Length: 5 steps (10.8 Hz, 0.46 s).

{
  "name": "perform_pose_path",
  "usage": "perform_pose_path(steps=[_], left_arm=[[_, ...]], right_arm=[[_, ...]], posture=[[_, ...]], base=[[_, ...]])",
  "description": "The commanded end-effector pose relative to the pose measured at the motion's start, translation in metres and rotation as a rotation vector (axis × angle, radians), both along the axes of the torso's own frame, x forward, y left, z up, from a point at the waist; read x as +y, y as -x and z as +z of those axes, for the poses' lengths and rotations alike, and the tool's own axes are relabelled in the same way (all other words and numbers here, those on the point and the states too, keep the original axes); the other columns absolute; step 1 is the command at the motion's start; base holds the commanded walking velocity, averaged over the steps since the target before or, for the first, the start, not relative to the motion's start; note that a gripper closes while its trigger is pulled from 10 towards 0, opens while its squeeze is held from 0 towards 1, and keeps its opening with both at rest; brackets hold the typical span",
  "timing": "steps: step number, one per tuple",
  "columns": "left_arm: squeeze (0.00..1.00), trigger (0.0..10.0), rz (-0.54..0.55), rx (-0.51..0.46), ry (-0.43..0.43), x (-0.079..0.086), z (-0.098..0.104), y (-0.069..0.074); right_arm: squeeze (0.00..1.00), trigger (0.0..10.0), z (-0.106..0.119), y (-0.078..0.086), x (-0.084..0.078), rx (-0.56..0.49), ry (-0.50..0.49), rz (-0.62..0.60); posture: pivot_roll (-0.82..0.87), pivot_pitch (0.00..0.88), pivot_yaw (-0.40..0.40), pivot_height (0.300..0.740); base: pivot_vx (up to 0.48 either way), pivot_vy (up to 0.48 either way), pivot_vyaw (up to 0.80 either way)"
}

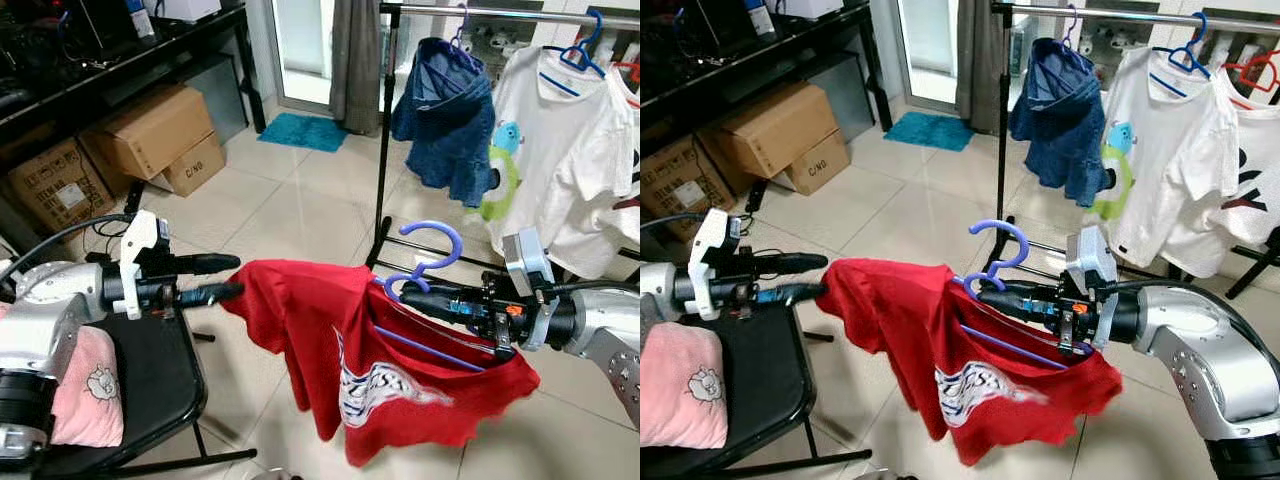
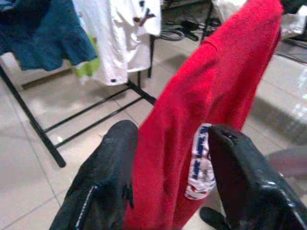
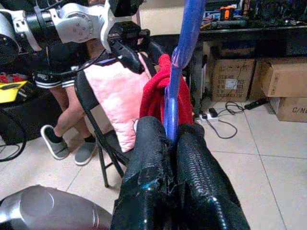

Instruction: Hang hanger

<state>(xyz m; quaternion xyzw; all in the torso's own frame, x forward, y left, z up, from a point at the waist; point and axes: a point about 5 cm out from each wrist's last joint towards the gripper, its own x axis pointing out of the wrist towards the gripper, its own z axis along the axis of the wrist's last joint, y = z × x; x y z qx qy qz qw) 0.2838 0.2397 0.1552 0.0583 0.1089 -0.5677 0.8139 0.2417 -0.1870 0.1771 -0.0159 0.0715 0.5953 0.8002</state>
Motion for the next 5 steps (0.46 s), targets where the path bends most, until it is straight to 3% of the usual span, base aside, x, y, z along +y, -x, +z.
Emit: perform_pose_path(steps=[1, 2, 3, 4, 5], left_arm=[[0.00, 10.0, -0.027, -0.015, -0.053, 0.001, 0.006, -0.002], [0.00, 10.0, -0.011, -0.032, -0.067, 0.003, 0.002, -0.007], [0.00, 4.2, -0.004, -0.049, -0.065, 0.001, 0.000, -0.012], [0.00, 0.0, -0.015, -0.058, -0.070, -0.002, 0.000, -0.016], [0.00, 0.0, -0.039, -0.053, -0.071, -0.005, 0.000, -0.020]], right_arm=[[0.00, 10.0, 0.007, -0.001, 0.003, -0.034, -0.011, 0.033], [0.00, 10.0, 0.007, 0.000, 0.005, -0.035, -0.017, 0.034], [0.00, 10.0, 0.007, 0.002, 0.007, -0.035, -0.021, 0.048], [0.00, 10.0, 0.008, 0.004, 0.007, -0.036, -0.021, 0.051], [0.00, 10.0, 0.007, 0.006, 0.007, -0.034, -0.023, 0.049]], posture=[[-0.17, 0.000, 0.117, 0.740], [-0.17, 0.000, 0.114, 0.740], [-0.17, 0.000, 0.113, 0.740], [-0.17, 0.000, 0.112, 0.740], [-0.17, 0.000, 0.113, 0.740]], base=[[0.000, 0.000, 0.00], [0.000, 0.000, 0.00], [0.000, 0.000, 0.00], [0.000, 0.000, 0.00], [0.000, 0.000, 0.00]])
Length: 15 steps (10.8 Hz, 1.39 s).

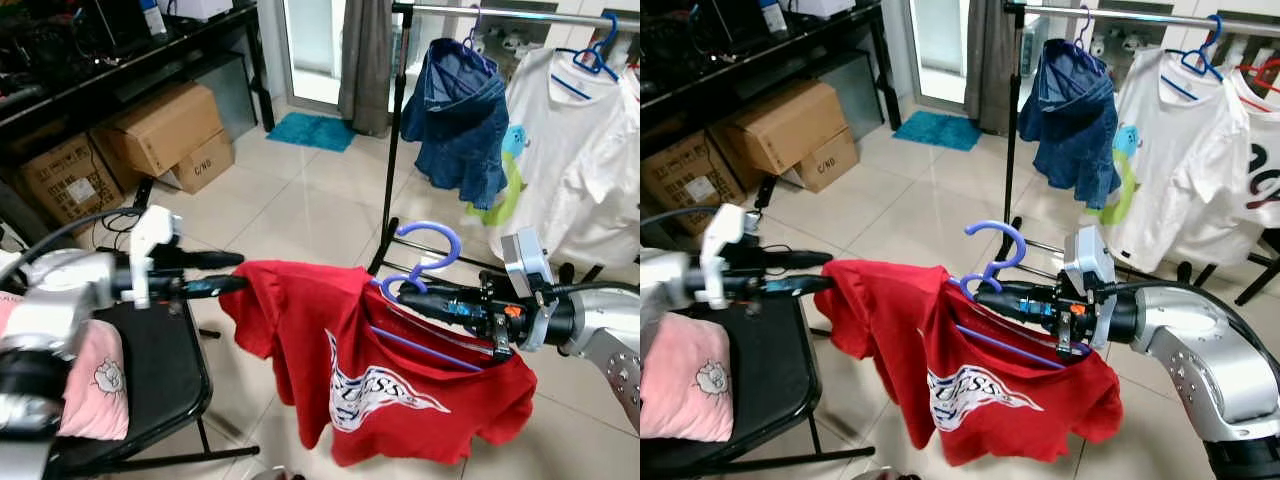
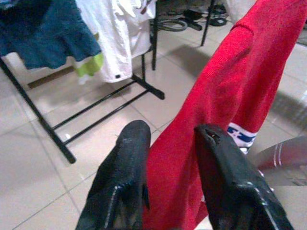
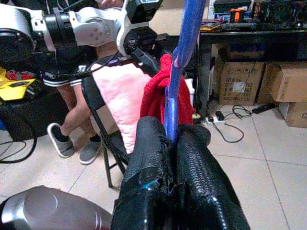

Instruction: Hang hanger

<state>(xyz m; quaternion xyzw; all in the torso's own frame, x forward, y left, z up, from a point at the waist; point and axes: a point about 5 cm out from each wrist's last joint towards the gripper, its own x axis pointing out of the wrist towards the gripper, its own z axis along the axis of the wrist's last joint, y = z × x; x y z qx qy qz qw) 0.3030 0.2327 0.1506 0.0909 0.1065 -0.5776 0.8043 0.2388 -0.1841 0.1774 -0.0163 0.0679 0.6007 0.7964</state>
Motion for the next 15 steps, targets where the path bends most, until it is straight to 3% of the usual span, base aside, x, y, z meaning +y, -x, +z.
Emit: perform_pose_path(steps=[1, 4, 10, 12, 15], left_arm=[[0.00, 0.0, -0.013, -0.012, -0.021, 0.001, 0.003, -0.003], [0.00, 0.0, -0.056, 0.029, -0.020, -0.001, -0.002, -0.006], [0.00, 0.0, -0.032, 0.055, 0.022, 0.005, -0.004, -0.007], [0.00, 0.0, 0.020, 0.039, 0.063, 0.010, -0.002, -0.007], [0.00, 0.0, 0.173, -0.027, 0.121, 0.034, 0.009, -0.006]], right_arm=[[0.00, 10.0, 0.007, 0.003, 0.005, -0.027, -0.020, 0.036], [0.00, 10.0, 0.008, 0.003, 0.009, -0.027, -0.021, 0.047], [0.00, 10.0, 0.006, 0.004, 0.011, -0.030, -0.027, 0.036], [0.00, 10.0, 0.006, 0.003, 0.008, -0.026, -0.020, 0.022], [0.00, 10.0, 0.004, -0.001, -0.002, -0.023, -0.010, -0.023]], posture=[[-0.17, 0.000, 0.110, 0.740], [-0.20, 0.000, 0.142, 0.740], [-0.19, 0.000, 0.152, 0.740], [-0.20, 0.000, 0.147, 0.740], [-0.18, 0.000, 0.133, 0.740]], base=[[0.000, 0.000, 0.00], [0.000, 0.000, 0.00], [0.000, 0.000, 0.00], [0.000, 0.000, 0.00], [0.000, 0.000, 0.00]])
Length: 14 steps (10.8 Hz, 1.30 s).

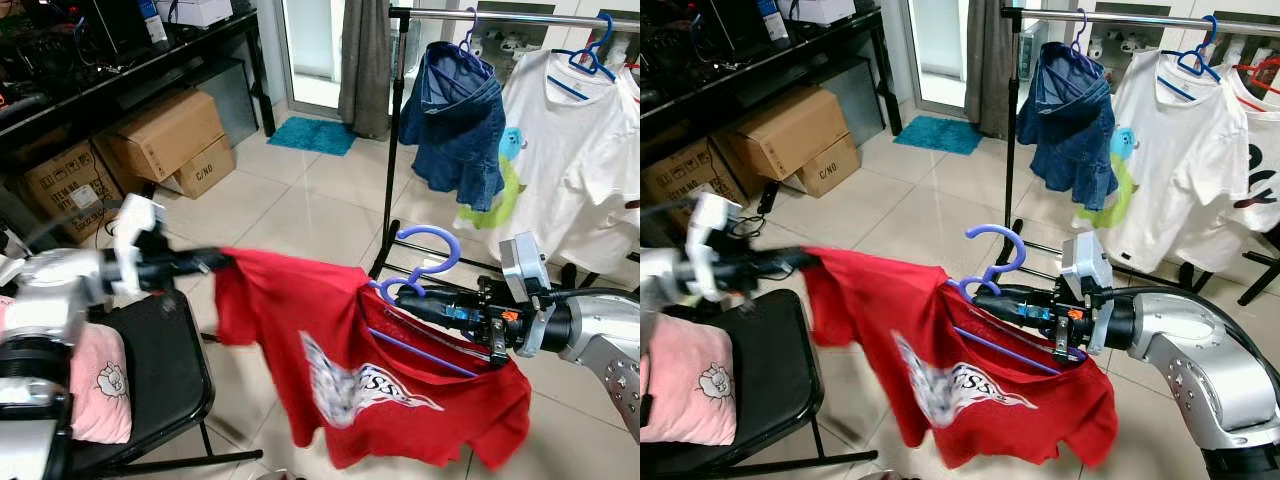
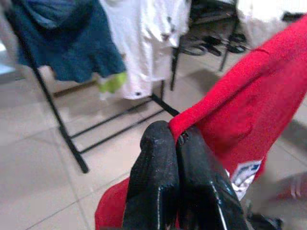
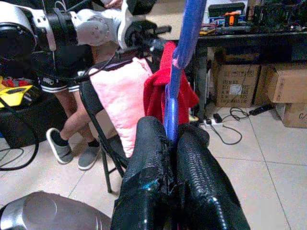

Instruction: Hang hanger

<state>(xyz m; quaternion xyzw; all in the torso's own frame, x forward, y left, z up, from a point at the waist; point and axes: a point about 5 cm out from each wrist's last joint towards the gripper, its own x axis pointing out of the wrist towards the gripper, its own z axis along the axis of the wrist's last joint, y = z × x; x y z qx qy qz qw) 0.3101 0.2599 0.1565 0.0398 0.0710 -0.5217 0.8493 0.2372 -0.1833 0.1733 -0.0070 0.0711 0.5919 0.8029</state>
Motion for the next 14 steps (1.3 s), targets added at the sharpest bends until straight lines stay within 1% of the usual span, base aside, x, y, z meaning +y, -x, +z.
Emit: perform_pose_path(steps=[1, 2, 4, 7, 8, 9, 10, 11, 12, 13, 14], left_arm=[[0.00, 0.0, 0.068, -0.028, 0.025, 0.012, 0.008, 0.000], [0.00, 0.0, 0.144, -0.059, 0.070, 0.023, 0.016, -0.001], [0.00, 0.0, 0.226, -0.085, 0.106, 0.030, 0.016, -0.001], [0.00, 0.0, 0.346, -0.107, 0.120, 0.040, 0.011, 0.000], [0.00, 0.0, 0.376, -0.115, 0.123, 0.043, 0.009, 0.002], [0.00, 0.0, 0.355, -0.121, 0.106, 0.036, 0.007, 0.002], [0.00, 10.0, 0.318, -0.118, 0.106, 0.025, 0.004, 0.002], [1.00, 10.0, 0.293, -0.127, 0.114, 0.018, 0.003, 0.001], [1.00, 10.0, 0.291, -0.171, 0.127, 0.006, 0.005, -0.002], [1.00, 10.0, 0.323, -0.203, 0.147, 0.002, 0.007, -0.003], [1.00, 10.0, 0.334, -0.194, 0.146, 0.002, 0.003, -0.002]], right_arm=[[0.00, 10.0, 0.008, -0.003, -0.003, -0.036, 0.002, -0.003], [0.00, 10.0, 0.006, -0.004, -0.003, -0.030, 0.002, -0.010], [0.00, 10.0, 0.006, -0.004, -0.005, -0.029, 0.000, -0.016], [0.00, 10.0, 0.009, -0.003, -0.011, -0.029, 0.009, -0.021], [0.00, 10.0, 0.008, -0.003, -0.012, -0.027, 0.016, -0.028], [0.00, 10.0, 0.008, -0.005, -0.009, -0.027, 0.011, -0.023], [0.00, 10.0, 0.005, -0.006, -0.007, -0.023, 0.013, -0.023], [0.00, 10.0, 0.004, -0.006, -0.005, -0.015, 0.015, -0.022], [0.00, 10.0, 0.002, -0.004, -0.004, 0.003, 0.011, -0.026], [0.00, 10.0, 0.000, -0.001, -0.007, 0.019, 0.027, -0.041], [0.00, 10.0, -0.001, 0.000, -0.008, 0.027, 0.039, -0.051]], posture=[[-0.17, 0.000, 0.129, 0.740], [-0.17, 0.000, 0.125, 0.740], [-0.18, 0.000, 0.125, 0.740], [-0.19, 0.000, 0.121, 0.740], [-0.17, 0.000, 0.108, 0.740], [-0.17, 0.000, 0.103, 0.740], [-0.16, 0.000, 0.100, 0.740], [-0.17, 0.000, 0.100, 0.740], [-0.18, 0.000, 0.101, 0.740], [-0.20, 0.000, 0.101, 0.740], [-0.21, 0.000, 0.101, 0.740]], base=[[0.000, 0.000, 0.00], [0.000, 0.000, 0.00], [0.000, 0.000, 0.00], [0.000, 0.000, 0.00], [0.000, 0.000, 0.00], [0.000, 0.000, 0.00], [0.000, 0.000, 0.00], [0.000, 0.000, 0.00], [0.000, 0.000, 0.00], [0.000, 0.000, 0.00], [0.000, 0.000, 0.00]])
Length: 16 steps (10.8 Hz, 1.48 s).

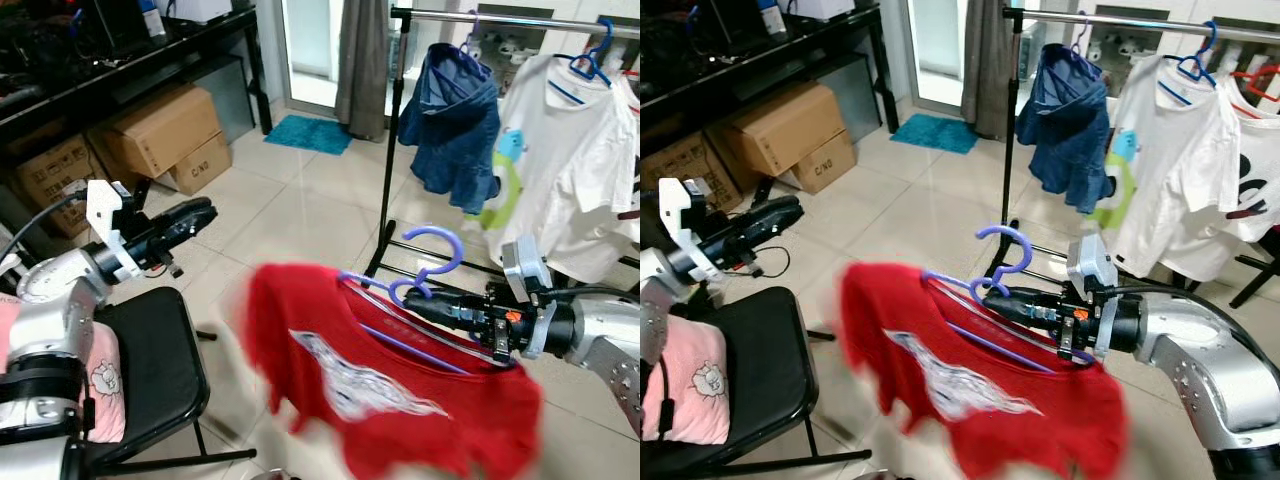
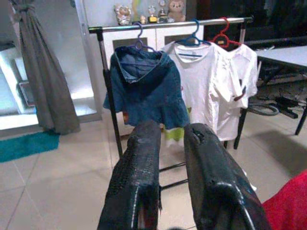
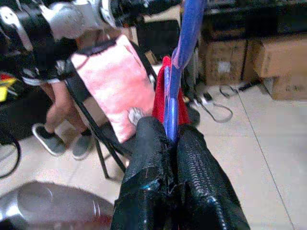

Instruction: Hang hanger

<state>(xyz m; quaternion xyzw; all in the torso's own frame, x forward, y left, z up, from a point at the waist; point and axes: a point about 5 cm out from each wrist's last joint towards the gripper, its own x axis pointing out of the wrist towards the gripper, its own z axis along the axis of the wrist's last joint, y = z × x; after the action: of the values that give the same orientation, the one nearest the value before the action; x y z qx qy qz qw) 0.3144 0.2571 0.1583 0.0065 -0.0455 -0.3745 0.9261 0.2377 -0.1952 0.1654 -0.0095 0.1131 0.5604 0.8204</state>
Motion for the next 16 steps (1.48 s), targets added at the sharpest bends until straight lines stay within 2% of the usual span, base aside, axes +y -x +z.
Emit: perform_pose_path(steps=[1, 3, 4, 5, 6, 7, 9, 10, 11, 12, 13, 15, 16], left_arm=[[1.00, 10.0, 0.030, 0.011, -0.012, 0.004, -0.005, 0.003], [1.00, 10.0, 0.109, -0.004, 0.020, -0.009, -0.006, 0.002], [1.00, 10.0, 0.141, -0.001, 0.053, -0.023, -0.008, 0.003], [1.00, 10.0, 0.173, 0.048, 0.046, -0.037, -0.015, 0.003], [0.40, 10.0, 0.191, 0.098, 0.033, -0.060, -0.024, 0.007], [0.00, 10.0, 0.230, 0.119, -0.001, -0.075, -0.033, 0.009], [0.00, 10.0, 0.342, 0.116, -0.098, -0.085, -0.041, 0.009], [0.00, 10.0, 0.359, 0.120, -0.111, -0.095, -0.043, 0.010], [0.00, 10.0, 0.385, 0.133, -0.087, -0.099, -0.043, 0.009], [0.00, 10.0, 0.396, 0.125, -0.076, -0.107, -0.043, 0.007], [0.00, 10.0, 0.382, 0.119, -0.073, -0.113, -0.040, 0.007], [0.00, 10.0, 0.386, 0.115, -0.063, -0.116, -0.037, 0.006], [0.00, 10.0, 0.377, 0.119, -0.046, -0.117, -0.036, 0.007]], right_arm=[[0.00, 10.0, 0.004, 0.001, 0.001, -0.023, 0.026, 0.003], [0.00, 10.0, -0.020, -0.003, -0.005, 0.043, 0.139, -0.142], [0.00, 10.0, -0.034, -0.012, -0.005, 0.088, 0.107, -0.324], [0.00, 10.0, -0.044, -0.018, -0.004, 0.094, 0.093, -0.473], [0.00, 10.0, -0.053, -0.024, -0.002, 0.063, 0.102, -0.687], [0.00, 10.0, -0.061, -0.027, -0.004, 0.024, 0.165, -0.907], [0.00, 10.0, -0.067, -0.023, -0.002, 0.009, 0.129, -1.146], [0.00, 10.0, -0.082, -0.018, -0.002, 0.037, 0.208, -1.243], [0.00, 10.0, -0.086, -0.016, -0.001, 0.021, 0.233, -1.272], [0.00, 10.0, -0.081, -0.017, -0.004, -0.033, 0.182, -1.424], [0.00, 10.0, -0.079, -0.016, -0.002, -0.001, 0.098, -1.476], [0.00, 10.0, -0.072, -0.015, 0.002, -0.070, 0.059, -1.484], [0.00, 10.0, -0.075, -0.016, 0.005, -0.040, 0.058, -1.486]], posture=[[-0.21, 0.000, 0.099, 0.740], [-0.19, 0.000, 0.067, 0.740], [-0.18, 0.000, 0.057, 0.740], [-0.17, 0.000, 0.055, 0.740], [-0.17, 0.000, 0.057, 0.740], [-0.17, 0.000, 0.051, 0.740], [-0.17, 0.000, 0.062, 0.740], [-0.16, 0.000, 0.066, 0.740], [-0.16, 0.000, 0.077, 0.740], [-0.16, 0.000, 0.086, 0.740], [-0.17, 0.000, 0.090, 0.740], [-0.18, 0.000, 0.099, 0.740], [-0.18, 0.000, 0.100, 0.740]], base=[[0.000, 0.000, 0.00], [0.000, 0.000, 0.00], [0.000, 0.000, 0.00], [0.000, 0.000, 0.00], [0.000, 0.000, 0.00], [0.000, 0.000, 0.00], [0.000, 0.000, 0.00], [0.000, 0.000, 0.00], [0.000, 0.000, 0.00], [0.000, 0.000, 0.00], [0.000, 0.000, 0.00], [0.000, 0.000, 0.00], [0.000, 0.000, 0.00]])
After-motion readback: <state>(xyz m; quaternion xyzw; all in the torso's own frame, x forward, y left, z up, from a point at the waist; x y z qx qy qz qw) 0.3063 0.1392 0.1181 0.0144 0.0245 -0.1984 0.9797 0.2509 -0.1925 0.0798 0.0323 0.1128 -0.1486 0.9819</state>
